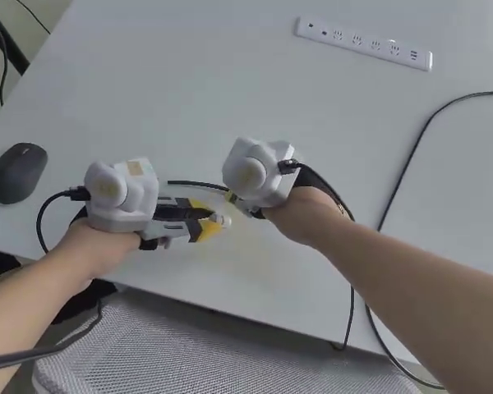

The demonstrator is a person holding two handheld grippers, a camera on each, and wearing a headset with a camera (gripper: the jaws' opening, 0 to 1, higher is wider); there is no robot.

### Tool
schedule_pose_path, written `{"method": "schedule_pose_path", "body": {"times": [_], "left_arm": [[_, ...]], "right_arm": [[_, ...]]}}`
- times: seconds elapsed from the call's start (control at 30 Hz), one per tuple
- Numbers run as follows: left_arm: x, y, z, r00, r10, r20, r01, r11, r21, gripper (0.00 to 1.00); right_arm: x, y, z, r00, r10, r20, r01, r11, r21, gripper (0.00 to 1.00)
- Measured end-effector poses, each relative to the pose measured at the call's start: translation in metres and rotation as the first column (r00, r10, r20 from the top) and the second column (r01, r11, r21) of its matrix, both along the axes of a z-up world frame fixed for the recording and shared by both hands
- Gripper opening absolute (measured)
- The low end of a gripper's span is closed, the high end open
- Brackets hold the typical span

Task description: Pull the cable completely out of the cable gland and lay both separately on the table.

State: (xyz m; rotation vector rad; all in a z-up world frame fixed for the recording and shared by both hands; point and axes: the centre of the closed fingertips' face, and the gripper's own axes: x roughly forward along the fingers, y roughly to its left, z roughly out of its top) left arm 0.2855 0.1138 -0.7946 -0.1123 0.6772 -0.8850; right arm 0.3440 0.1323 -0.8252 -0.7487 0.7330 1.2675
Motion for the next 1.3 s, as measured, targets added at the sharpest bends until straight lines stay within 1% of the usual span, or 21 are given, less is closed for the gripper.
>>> {"method": "schedule_pose_path", "body": {"times": [0.23, 0.3, 0.37, 0.43, 0.47, 0.57, 0.63, 0.67, 0.7, 0.73, 0.77, 0.9, 1.17, 1.3], "left_arm": [[0.001, 0.000, -0.006, 1.000, -0.016, -0.005, 0.016, 1.000, 0.021, 0.16], [0.000, 0.000, -0.007, 1.000, -0.024, 0.004, 0.024, 0.999, 0.042, 0.16], [-0.001, -0.001, -0.009, 0.999, -0.035, 0.000, 0.035, 0.998, 0.048, 0.16], [-0.003, -0.002, -0.011, 0.999, -0.050, 0.007, 0.050, 0.996, 0.068, 0.16], [-0.004, -0.002, -0.012, 0.998, -0.055, 0.004, 0.054, 0.996, 0.072, 0.16], [-0.005, -0.003, -0.013, 0.997, -0.071, 0.009, 0.070, 0.994, 0.089, 0.16], [-0.007, -0.003, -0.015, 0.996, -0.084, 0.009, 0.082, 0.990, 0.114, 0.16], [-0.007, -0.002, -0.016, 0.996, -0.092, 0.021, 0.089, 0.987, 0.138, 0.16], [-0.008, -0.003, -0.015, 0.995, -0.094, 0.021, 0.091, 0.987, 0.134, 0.16], [-0.009, -0.004, -0.014, 0.995, -0.099, 0.022, 0.095, 0.985, 0.144, 0.16], [-0.009, -0.004, -0.014, 0.994, -0.106, 0.029, 0.100, 0.982, 0.158, 0.16], [-0.008, -0.005, -0.014, 0.991, -0.125, 0.045, 0.114, 0.975, 0.190, 0.16], [-0.009, -0.006, -0.013, 0.990, -0.136, 0.040, 0.126, 0.971, 0.202, 0.16], [-0.008, -0.005, -0.016, 0.990, -0.137, 0.037, 0.126, 0.970, 0.209, 0.17]], "right_arm": [[0.000, 0.000, 0.000, 1.000, 0.007, 0.005, -0.007, 1.000, 0.008, 0.00], [0.000, 0.000, 0.000, 1.000, 0.015, 0.013, -0.015, 1.000, 0.006, 0.00], [-0.001, 0.000, 0.001, 1.000, 0.021, 0.020, -0.021, 1.000, 0.004, 0.00], [-0.001, 0.000, 0.001, 1.000, 0.022, 0.022, -0.022, 1.000, 0.002, 0.01], [-0.001, 0.000, 0.001, 1.000, 0.022, 0.022, -0.022, 1.000, 0.003, 0.01], [-0.001, 0.000, 0.000, 1.000, 0.018, 0.015, -0.018, 1.000, 0.008, 0.01], [0.000, 0.000, 0.001, 1.000, 0.018, 0.017, -0.018, 1.000, 0.011, 0.01], [0.000, -0.001, 0.001, 1.000, 0.016, 0.014, -0.016, 1.000, 0.011, 0.01], [0.000, -0.001, 0.001, 1.000, 0.019, 0.018, -0.020, 1.000, 0.009, 0.01], [0.000, -0.001, 0.001, 0.999, 0.027, 0.027, -0.027, 1.000, 0.007, 0.01], [0.000, -0.001, 0.000, 0.999, 0.026, 0.030, -0.026, 1.000, 0.005, 0.01], [0.000, -0.001, 0.000, 0.999, 0.028, 0.028, -0.029, 1.000, 0.007, 0.01], [0.002, -0.003, 0.000, 0.999, 0.031, 0.027, -0.031, 1.000, -0.002, 0.01], [0.005, -0.005, 0.001, 0.999, 0.015, 0.034, -0.015, 1.000, -0.003, 0.05]]}}
